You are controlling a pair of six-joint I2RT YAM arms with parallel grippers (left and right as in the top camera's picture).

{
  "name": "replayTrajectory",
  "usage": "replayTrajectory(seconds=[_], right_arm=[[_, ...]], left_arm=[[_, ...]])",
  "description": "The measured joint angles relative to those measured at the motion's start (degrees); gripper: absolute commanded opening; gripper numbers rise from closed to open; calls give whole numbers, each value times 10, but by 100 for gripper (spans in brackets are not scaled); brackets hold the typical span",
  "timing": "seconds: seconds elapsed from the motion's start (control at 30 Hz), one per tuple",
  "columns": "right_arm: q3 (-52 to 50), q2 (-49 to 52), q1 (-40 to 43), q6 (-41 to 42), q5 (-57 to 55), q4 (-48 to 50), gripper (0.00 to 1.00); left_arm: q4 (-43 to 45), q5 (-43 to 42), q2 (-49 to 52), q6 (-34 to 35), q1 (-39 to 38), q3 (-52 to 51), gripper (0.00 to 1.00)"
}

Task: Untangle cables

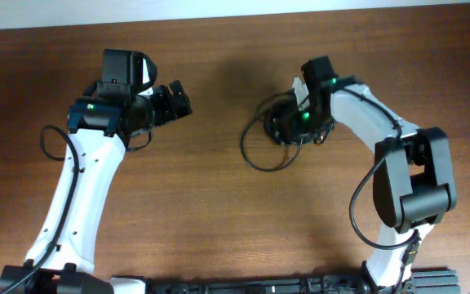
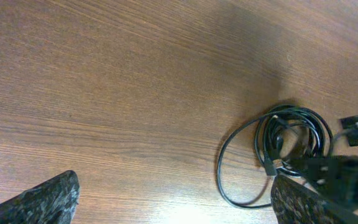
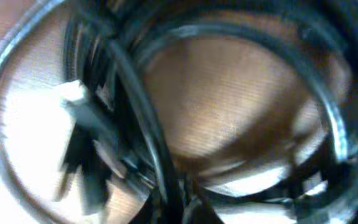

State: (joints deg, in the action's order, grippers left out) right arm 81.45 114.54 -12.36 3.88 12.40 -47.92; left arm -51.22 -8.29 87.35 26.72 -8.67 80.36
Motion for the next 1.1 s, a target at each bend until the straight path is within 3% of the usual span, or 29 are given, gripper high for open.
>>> replayTrajectory(seconds=[0.17, 0.3, 0.43, 0.57, 0.7, 0.83, 0.93, 1.1], right_arm=[[247, 1, 2, 0, 9, -193, 4], [511, -2, 3, 5, 74, -301, 4], [735, -4, 3, 64, 125, -302, 4], [923, -10, 3, 145, 145, -219, 4], [978, -36, 3, 218, 154, -134, 4], [982, -48, 3, 277, 169, -99, 4], [979, -43, 3, 312, 187, -63, 4], [976, -37, 3, 378, 197, 78, 4]], left_arm=[[-1, 0, 0, -2, 0, 0, 99], [-1, 2, 0, -2, 0, 0, 99], [0, 2, 0, -2, 0, 0, 99], [-1, 1, 0, -2, 0, 0, 99], [0, -40, 0, -2, 0, 0, 99], [39, -164, 0, 11, 0, 0, 99], [79, -259, 0, 60, 0, 0, 99], [150, -386, 0, 152, 0, 0, 99]])
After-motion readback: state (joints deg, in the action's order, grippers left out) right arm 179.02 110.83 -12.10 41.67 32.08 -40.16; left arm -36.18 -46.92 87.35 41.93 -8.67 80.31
